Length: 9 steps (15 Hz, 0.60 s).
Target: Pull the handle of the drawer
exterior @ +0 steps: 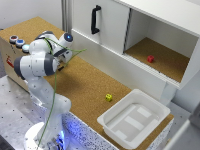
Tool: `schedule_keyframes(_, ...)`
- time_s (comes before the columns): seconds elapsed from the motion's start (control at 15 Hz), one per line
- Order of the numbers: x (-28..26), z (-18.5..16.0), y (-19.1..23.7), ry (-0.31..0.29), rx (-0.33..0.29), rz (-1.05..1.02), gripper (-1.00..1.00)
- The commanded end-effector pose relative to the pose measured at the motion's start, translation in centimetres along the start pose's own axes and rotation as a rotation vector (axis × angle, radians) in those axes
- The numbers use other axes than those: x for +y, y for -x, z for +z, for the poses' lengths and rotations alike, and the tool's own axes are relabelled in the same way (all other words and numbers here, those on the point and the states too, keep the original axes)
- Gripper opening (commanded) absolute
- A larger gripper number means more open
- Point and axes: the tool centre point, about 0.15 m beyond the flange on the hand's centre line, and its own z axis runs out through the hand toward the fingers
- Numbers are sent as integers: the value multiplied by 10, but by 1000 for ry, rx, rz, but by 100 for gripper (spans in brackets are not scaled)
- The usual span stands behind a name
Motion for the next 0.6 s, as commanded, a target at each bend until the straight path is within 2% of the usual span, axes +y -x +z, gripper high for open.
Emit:
schedule_keyframes(0.0, 6, 17, 15, -103, 66, -13, -100)
schedule_keyframes(0.53, 6, 28, 10, -113, 12, -36, -100)
